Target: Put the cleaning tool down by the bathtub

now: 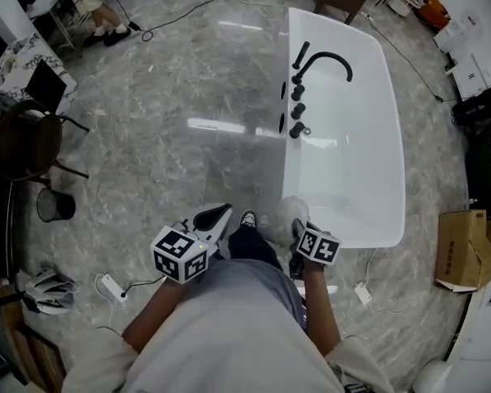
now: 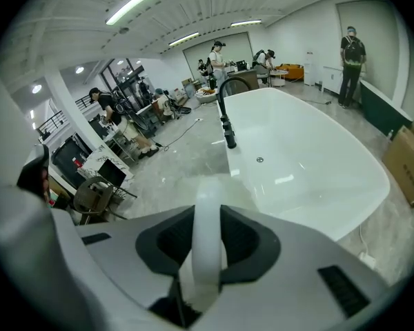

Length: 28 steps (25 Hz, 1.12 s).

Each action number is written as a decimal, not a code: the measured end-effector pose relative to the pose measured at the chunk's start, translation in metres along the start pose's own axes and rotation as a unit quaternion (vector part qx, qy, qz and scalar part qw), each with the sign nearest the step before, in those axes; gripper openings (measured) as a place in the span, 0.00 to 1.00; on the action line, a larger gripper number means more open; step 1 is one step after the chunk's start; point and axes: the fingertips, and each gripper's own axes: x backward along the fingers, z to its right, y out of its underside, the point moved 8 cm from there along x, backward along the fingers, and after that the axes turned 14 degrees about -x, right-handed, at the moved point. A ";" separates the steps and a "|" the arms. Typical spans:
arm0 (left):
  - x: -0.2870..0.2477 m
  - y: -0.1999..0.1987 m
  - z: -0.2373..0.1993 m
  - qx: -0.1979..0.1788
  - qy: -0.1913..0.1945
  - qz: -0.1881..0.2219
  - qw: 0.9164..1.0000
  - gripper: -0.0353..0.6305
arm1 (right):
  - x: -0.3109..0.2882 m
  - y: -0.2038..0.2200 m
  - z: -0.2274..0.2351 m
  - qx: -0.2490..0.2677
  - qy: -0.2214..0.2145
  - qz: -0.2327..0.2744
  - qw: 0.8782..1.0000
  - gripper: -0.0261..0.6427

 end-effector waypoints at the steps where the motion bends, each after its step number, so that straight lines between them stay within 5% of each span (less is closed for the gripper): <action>1: -0.001 0.000 -0.001 0.000 -0.001 -0.001 1.000 0.06 | -0.003 0.000 0.001 0.000 0.001 -0.002 1.000 0.16; 16: -0.008 -0.006 -0.012 0.009 -0.025 -0.010 1.000 0.06 | -0.046 -0.013 0.024 -0.013 0.009 -0.043 0.999 0.16; 28: -0.012 -0.003 -0.025 0.025 -0.041 -0.026 0.998 0.07 | -0.073 -0.018 0.033 0.027 0.018 -0.071 0.997 0.16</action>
